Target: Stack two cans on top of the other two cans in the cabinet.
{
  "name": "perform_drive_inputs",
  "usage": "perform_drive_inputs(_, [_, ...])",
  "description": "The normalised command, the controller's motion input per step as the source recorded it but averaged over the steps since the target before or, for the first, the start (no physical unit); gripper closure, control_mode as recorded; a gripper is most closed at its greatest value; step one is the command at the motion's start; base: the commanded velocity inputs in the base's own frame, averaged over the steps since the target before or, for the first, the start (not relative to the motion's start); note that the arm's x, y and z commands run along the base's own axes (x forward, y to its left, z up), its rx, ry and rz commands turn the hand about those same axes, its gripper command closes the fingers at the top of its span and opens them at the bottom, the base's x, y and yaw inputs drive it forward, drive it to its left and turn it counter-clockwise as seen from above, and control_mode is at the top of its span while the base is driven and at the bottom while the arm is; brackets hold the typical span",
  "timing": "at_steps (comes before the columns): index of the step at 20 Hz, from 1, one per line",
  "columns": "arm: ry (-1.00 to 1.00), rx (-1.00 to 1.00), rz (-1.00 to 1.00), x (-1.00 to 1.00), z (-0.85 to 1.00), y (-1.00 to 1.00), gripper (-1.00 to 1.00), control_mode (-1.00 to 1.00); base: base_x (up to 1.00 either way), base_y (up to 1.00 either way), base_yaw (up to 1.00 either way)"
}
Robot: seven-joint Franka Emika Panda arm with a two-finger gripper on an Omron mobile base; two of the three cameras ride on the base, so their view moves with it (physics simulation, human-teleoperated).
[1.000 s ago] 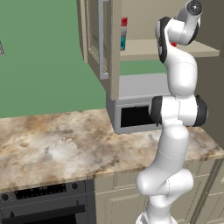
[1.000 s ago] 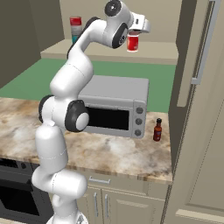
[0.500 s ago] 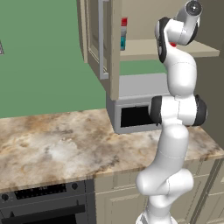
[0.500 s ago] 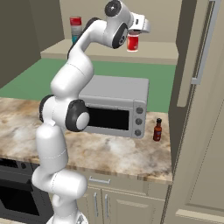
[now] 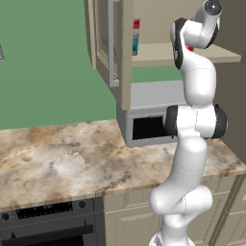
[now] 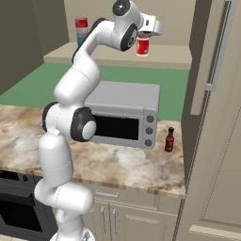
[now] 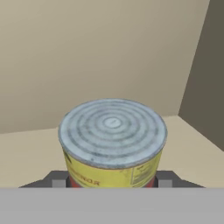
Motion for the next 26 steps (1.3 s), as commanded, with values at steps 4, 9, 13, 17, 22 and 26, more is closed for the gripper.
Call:
perform_drive_inputs(4, [0.05, 0.0, 0.01, 0.0, -0.12, 0.0, 1.0, -1.0, 0.0, 0.0, 0.0])
perform_drive_inputs(9, [0.0, 0.0, 0.02, 0.0, -0.13, 0.0, 1.0, -1.0, 0.0, 0.0, 0.0])
perform_drive_inputs(13, [0.0, 0.0, 0.03, 0.03, -0.14, 0.0, -1.0, -1.0, 0.0, 0.0, 0.0])
perform_drive_inputs(17, [0.0, 0.0, 0.02, 0.03, -0.13, 0.0, -1.0, -1.0, 0.0, 0.0, 0.0])
perform_drive_inputs(22, [0.0, 0.0, 0.02, 0.0, -0.1, 0.0, -1.0, -1.0, 0.0, 0.0, 0.0])
perform_drive_inputs(26, [0.0, 0.0, 0.0, -0.01, -0.04, 0.0, -1.0, -1.0, 0.0, 0.0, 0.0])
